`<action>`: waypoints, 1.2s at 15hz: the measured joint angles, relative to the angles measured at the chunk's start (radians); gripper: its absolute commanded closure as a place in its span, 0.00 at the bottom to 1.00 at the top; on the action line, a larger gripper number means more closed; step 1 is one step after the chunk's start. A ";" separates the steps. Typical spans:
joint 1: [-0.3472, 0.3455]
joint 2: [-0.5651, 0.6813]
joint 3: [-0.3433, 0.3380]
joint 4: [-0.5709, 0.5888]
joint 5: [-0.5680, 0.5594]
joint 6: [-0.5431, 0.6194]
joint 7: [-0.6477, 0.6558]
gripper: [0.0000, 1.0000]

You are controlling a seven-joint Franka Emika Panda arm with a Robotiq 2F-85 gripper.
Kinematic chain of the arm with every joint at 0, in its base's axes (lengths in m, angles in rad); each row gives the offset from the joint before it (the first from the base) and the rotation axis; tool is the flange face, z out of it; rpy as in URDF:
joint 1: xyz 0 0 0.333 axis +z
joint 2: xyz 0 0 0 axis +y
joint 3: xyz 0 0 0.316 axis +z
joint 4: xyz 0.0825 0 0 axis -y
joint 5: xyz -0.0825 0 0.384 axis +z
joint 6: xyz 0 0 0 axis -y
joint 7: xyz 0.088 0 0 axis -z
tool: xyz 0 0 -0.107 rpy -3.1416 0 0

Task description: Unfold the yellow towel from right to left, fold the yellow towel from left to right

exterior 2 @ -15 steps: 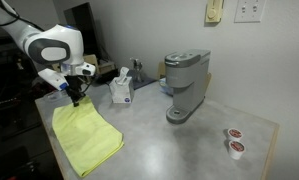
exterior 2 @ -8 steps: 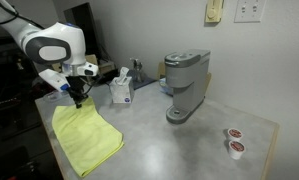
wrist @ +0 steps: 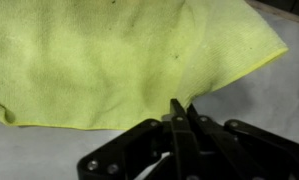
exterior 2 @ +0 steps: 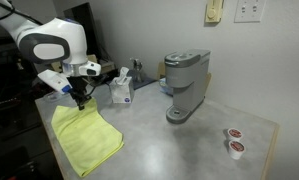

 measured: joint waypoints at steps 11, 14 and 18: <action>-0.035 -0.087 -0.114 -0.083 -0.013 -0.038 -0.193 0.99; -0.042 -0.105 -0.139 -0.088 -0.031 -0.065 -0.223 0.99; -0.044 -0.119 -0.164 -0.090 -0.062 -0.084 -0.227 0.99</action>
